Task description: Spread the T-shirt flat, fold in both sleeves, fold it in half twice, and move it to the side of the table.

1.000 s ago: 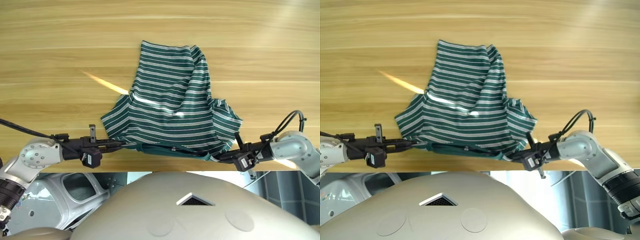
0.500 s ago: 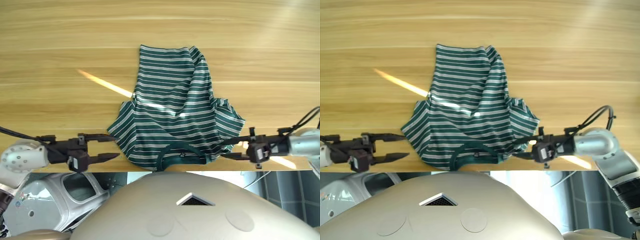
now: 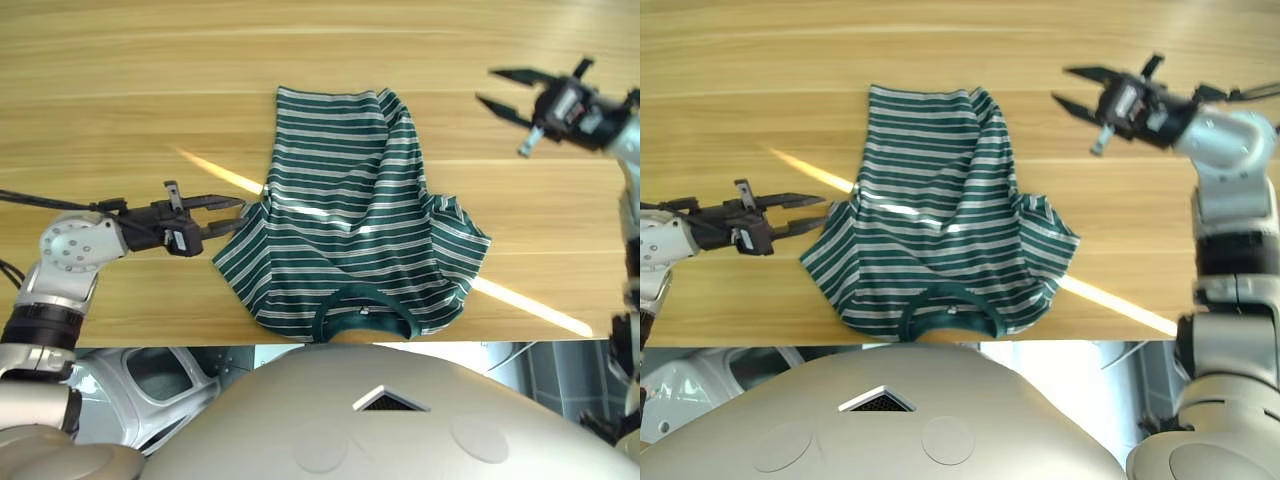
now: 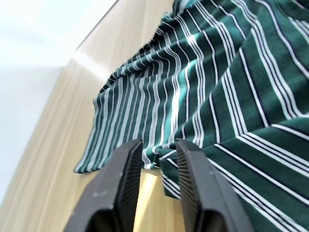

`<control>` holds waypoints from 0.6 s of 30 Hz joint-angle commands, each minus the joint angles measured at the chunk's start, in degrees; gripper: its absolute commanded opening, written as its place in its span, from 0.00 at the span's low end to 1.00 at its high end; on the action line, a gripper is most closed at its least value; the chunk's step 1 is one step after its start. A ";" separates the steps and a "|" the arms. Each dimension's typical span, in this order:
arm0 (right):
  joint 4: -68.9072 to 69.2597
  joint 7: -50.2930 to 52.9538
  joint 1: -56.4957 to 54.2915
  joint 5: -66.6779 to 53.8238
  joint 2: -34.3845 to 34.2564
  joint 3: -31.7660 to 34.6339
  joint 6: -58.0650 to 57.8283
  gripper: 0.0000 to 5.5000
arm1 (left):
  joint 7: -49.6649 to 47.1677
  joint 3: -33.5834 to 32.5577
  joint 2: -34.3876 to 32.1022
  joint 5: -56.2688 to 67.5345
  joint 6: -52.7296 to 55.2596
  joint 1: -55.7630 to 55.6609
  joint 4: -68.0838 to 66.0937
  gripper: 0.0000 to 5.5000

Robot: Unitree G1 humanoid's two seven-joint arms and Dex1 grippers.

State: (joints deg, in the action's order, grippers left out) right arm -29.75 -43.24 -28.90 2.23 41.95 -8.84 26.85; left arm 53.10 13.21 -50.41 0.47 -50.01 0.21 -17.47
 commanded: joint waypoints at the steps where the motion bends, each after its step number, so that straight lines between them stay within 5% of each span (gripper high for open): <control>1: -12.11 11.11 -10.69 11.79 -6.31 -4.75 -1.28 0.11 | 1.29 2.83 0.39 -5.11 -0.54 -2.14 -2.27 0.12; 5: -25.27 20.35 -18.04 20.19 -12.00 -9.32 -2.15 0.00 | 1.93 5.13 -0.14 -9.85 -0.51 -3.68 -4.70 0.00; 18: -41.77 24.57 -22.61 27.53 -20.40 -15.45 -1.52 0.00 | 0.93 7.91 -3.32 -15.58 -1.28 -0.45 -7.72 0.00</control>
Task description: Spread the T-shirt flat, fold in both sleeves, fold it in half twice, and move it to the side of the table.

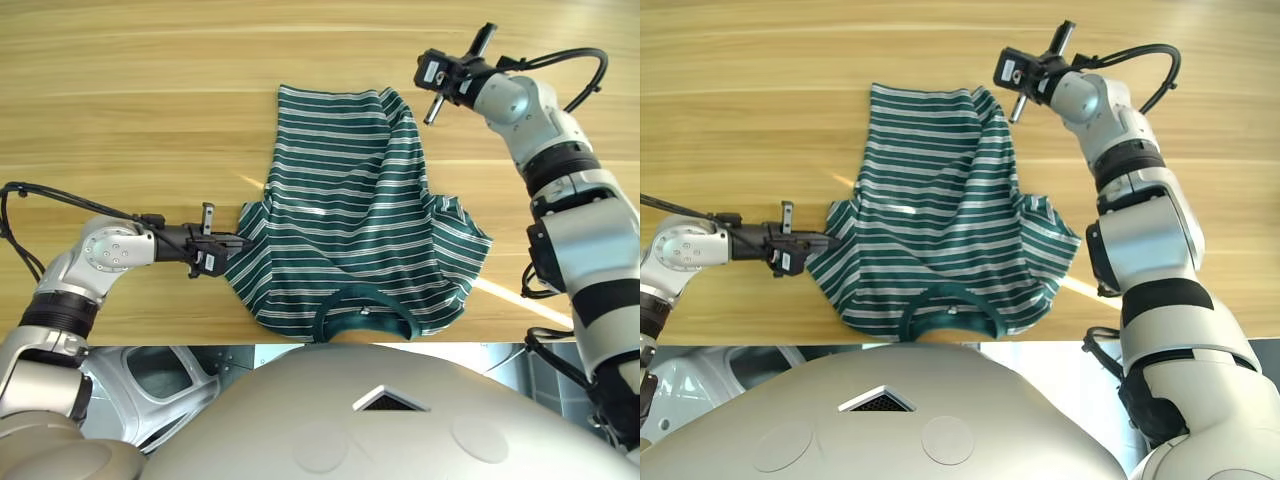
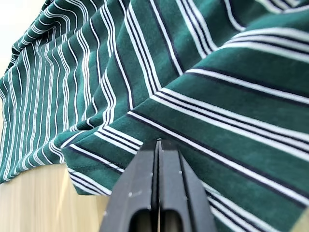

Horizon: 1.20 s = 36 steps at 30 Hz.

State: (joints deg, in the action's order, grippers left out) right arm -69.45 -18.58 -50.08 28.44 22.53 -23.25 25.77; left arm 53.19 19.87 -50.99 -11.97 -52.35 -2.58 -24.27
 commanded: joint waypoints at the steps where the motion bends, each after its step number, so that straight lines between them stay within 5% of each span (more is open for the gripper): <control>1: -2.62 -0.13 -1.35 1.47 -1.23 -1.12 -0.58 0.00 | 0.60 1.07 -3.47 -3.14 1.14 3.38 -0.63 0.00; 13: -5.84 -0.37 -0.24 -0.16 -4.27 1.10 -1.65 0.00 | 0.23 0.10 -10.16 6.28 5.05 19.54 15.72 0.00; 24: -1.36 -27.96 3.10 -13.89 -9.80 8.27 8.33 0.00 | -1.40 0.65 -6.73 2.82 5.35 16.58 13.21 0.00; 36: -6.50 -13.77 6.33 -5.55 -11.01 2.99 -0.64 0.00 | -1.99 1.29 -5.69 1.18 4.10 15.51 11.34 0.00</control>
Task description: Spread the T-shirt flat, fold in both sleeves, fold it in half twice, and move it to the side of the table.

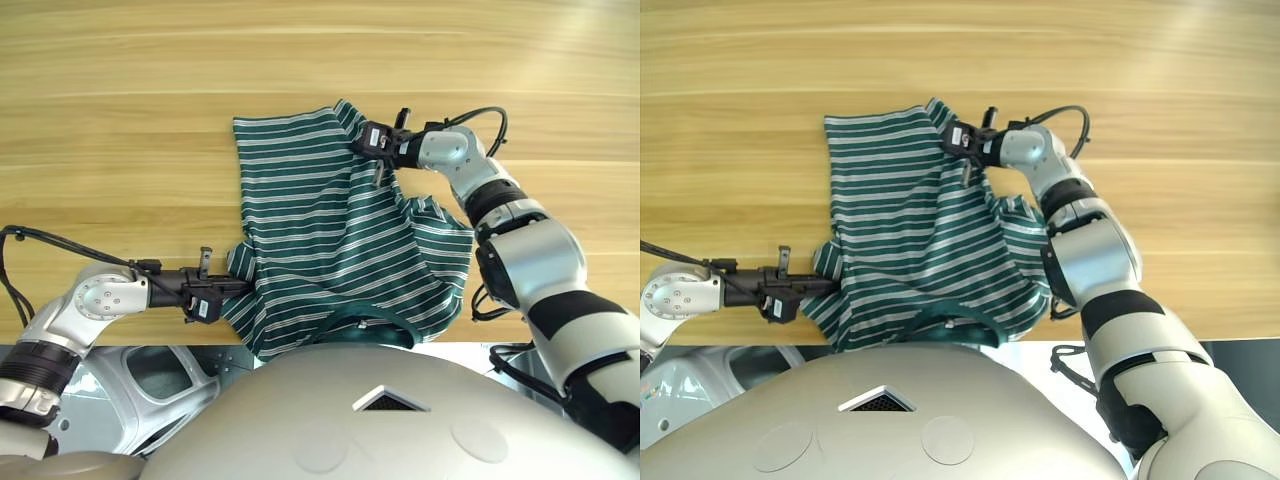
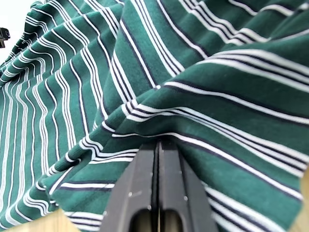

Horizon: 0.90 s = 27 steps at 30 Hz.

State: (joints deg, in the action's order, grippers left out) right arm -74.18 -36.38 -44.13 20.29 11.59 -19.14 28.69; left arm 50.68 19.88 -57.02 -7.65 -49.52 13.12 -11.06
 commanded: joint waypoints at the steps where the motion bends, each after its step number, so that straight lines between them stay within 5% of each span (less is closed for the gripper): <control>1: -2.05 5.67 0.11 2.67 0.06 -0.96 -4.40 0.00 | 0.47 1.31 0.46 -3.23 1.18 -0.29 -2.15 0.00; 15: -3.66 14.13 -0.72 -1.81 2.34 7.50 -12.09 0.00 | -9.50 3.64 3.25 -16.78 2.98 -5.95 -16.48 0.00; 27: -4.51 22.90 -0.58 -0.68 6.71 10.73 -20.57 0.00 | -9.24 3.73 1.93 -15.08 5.80 -7.79 -16.69 0.00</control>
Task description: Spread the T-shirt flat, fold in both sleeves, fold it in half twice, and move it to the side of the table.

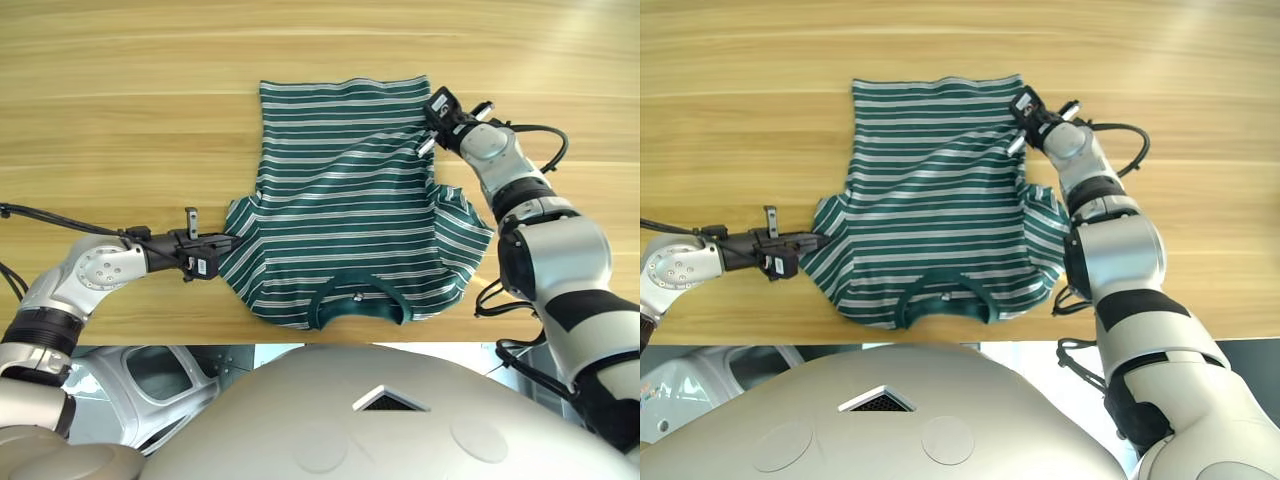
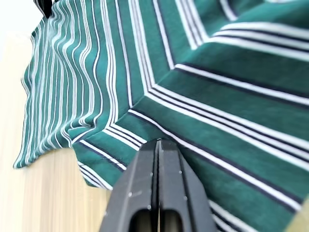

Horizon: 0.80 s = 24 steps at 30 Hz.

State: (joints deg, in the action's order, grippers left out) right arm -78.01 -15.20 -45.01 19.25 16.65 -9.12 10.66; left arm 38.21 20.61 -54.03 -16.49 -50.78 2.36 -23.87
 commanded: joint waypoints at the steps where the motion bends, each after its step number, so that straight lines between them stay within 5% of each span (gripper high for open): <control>1: -0.69 2.01 0.35 0.34 2.04 0.87 -2.87 0.00 | 3.23 3.05 -0.98 -6.22 7.27 2.97 -3.79 0.00; 15: 3.13 -4.56 -2.42 -7.39 1.84 8.03 15.57 0.00 | 9.48 2.01 -0.88 8.33 8.78 6.72 8.04 0.00; 24: 15.25 -36.90 8.88 -18.09 8.81 9.68 30.17 0.00 | 3.51 -7.50 -3.80 6.49 7.43 4.91 5.20 0.00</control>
State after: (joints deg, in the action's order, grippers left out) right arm -67.65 -44.84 -39.44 5.19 22.17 -0.48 38.78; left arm 43.94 15.33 -56.82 -7.54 -43.62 8.47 -16.97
